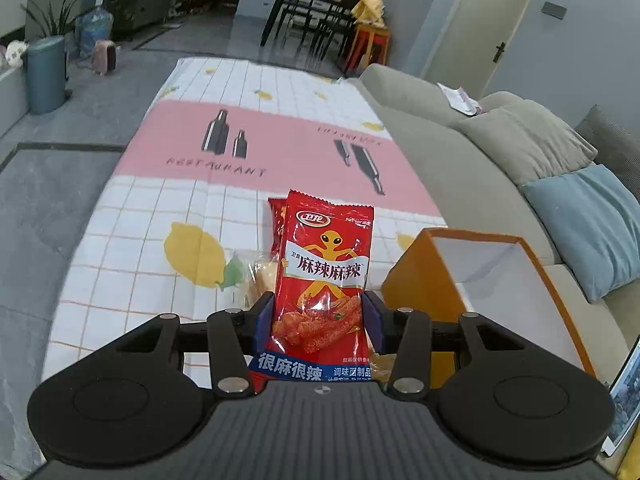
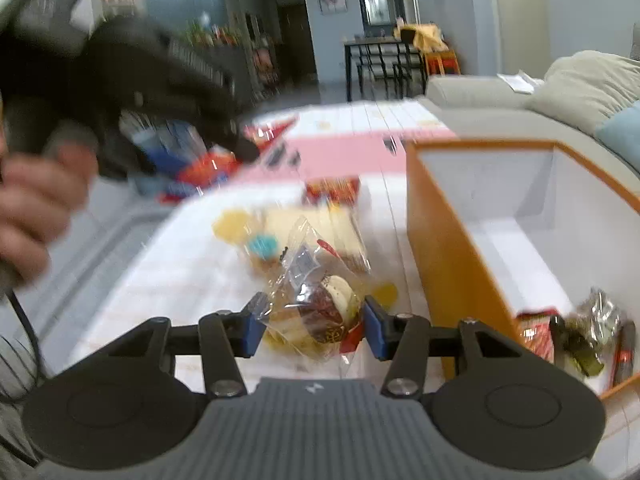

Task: Organize snacks
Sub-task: 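Carry both snacks over the orange box and open both tools to drop them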

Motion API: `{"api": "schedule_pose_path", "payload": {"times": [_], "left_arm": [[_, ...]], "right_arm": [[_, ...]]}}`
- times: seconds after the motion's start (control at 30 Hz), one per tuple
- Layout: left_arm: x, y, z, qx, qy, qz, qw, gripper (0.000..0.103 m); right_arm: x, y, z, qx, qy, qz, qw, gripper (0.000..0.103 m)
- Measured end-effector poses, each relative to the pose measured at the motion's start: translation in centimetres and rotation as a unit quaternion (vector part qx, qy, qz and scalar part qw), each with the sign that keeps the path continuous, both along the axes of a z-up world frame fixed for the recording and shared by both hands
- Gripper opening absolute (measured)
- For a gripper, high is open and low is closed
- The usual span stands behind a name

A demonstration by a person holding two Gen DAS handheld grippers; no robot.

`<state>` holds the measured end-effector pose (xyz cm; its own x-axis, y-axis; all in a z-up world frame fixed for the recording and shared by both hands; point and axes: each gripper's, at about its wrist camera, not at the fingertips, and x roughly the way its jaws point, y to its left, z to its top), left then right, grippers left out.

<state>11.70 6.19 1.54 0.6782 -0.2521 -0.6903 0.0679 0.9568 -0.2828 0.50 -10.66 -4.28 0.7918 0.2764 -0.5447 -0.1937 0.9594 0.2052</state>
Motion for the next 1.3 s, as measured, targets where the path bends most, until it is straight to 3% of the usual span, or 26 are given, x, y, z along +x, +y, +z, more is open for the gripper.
{"api": "schedule_pose_path", "payload": {"times": [0.33,0.5,0.63,0.73,0.97,1.13,1.3], "left_arm": [[-1.7,-2.4,3.5,-0.020,-0.040,-0.016,0.9989,0.053],[-1.5,-5.3,3.6,-0.029,-0.039,-0.045,0.9978,0.053],[-1.3,-8.0,3.1,-0.039,-0.029,-0.071,0.9963,0.053],[-1.4,-9.9,2.6,-0.039,-0.024,-0.092,0.9947,0.053],[-1.3,-14.0,0.9,-0.017,0.007,-0.131,0.9913,0.053],[-1.4,-15.9,-0.3,0.000,0.028,-0.142,0.9894,0.053],[-1.4,-17.1,-0.9,0.012,0.033,-0.149,0.9883,0.053]], "right_arm": [[-1.0,-7.5,5.1,0.109,-0.067,-0.047,0.991,0.049],[0.9,-12.7,4.2,0.128,-0.040,-0.102,0.986,0.049],[2.9,-16.0,2.5,0.142,0.002,-0.100,0.985,0.049],[3.6,-18.3,1.6,0.147,0.034,-0.131,0.980,0.049],[5.3,-20.1,0.2,0.134,0.070,-0.146,0.978,0.050],[5.4,-22.2,-0.9,0.165,0.097,-0.164,0.968,0.050],[5.5,-22.7,-0.9,0.159,0.101,-0.154,0.970,0.050]]}}
